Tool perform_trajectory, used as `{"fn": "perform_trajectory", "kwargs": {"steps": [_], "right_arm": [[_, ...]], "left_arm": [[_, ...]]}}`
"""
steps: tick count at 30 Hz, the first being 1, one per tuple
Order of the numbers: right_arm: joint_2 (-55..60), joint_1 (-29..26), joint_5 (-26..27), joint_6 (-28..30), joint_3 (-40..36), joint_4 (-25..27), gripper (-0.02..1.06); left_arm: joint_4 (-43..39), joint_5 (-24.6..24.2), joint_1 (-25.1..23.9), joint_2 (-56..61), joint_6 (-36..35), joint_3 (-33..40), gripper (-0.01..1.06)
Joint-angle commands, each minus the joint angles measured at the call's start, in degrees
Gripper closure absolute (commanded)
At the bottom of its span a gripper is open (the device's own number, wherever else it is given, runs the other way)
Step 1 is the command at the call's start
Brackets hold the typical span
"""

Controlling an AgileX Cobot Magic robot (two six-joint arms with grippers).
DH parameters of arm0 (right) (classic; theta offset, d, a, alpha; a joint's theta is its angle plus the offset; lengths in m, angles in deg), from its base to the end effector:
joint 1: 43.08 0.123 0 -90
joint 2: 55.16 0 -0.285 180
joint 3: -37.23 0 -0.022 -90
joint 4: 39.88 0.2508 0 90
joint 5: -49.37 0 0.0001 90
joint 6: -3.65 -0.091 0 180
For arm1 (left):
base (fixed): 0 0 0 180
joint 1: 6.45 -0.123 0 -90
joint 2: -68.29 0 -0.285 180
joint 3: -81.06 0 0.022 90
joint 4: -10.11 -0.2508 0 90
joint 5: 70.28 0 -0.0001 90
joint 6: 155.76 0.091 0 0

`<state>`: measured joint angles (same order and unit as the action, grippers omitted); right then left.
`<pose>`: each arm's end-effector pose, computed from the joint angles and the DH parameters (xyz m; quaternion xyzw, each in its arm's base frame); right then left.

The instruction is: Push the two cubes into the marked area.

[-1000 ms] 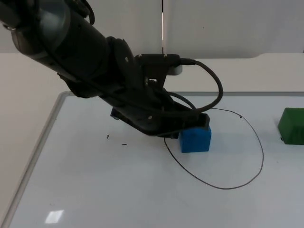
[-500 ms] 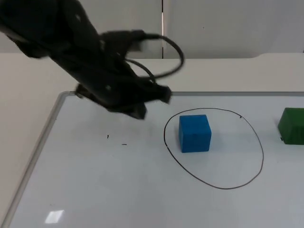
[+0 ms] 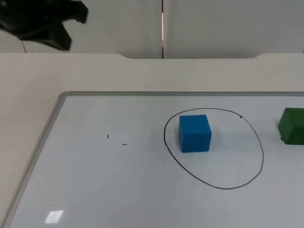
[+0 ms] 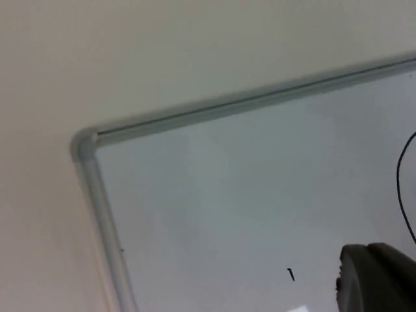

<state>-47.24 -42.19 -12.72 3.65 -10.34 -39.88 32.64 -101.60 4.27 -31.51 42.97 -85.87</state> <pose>-0.0075 -0.0001 0.2803 -0.0066 0.8552 0.0040 0.5182 0.3334 -0.0816 0.2561 0.1138 0.9350 -0.1265 0.3111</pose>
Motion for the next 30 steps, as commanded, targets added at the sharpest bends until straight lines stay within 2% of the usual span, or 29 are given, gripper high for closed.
{"fn": "perform_trajectory", "kwargs": {"steps": [1,10,14,18,30], "right_arm": [[-0.1,-0.3,0.3,0.4,-0.1,-0.3,-0.01],[-0.1,-0.3,0.3,0.4,-0.1,-0.3,-0.01],[-0.1,-0.3,0.3,0.4,-0.1,-0.3,-0.01],[-0.1,-0.3,0.3,0.4,-0.1,-0.3,-0.01],[-0.1,-0.3,0.3,0.4,-0.1,-0.3,-0.01]], "left_arm": [[-2.7,-1.4,-1.3,2.8,-1.3,-0.1,1.05],[-4.4,-3.5,-7.1,9.8,-1.4,1.5,1.05],[-4.8,-0.9,-10.4,15.0,-1.4,7.4,1.05],[-5.0,0.8,-11.5,18.5,-2.2,10.4,1.05],[-6.1,-5.8,-11.5,31.6,-3.2,10.8,1.05]]}}
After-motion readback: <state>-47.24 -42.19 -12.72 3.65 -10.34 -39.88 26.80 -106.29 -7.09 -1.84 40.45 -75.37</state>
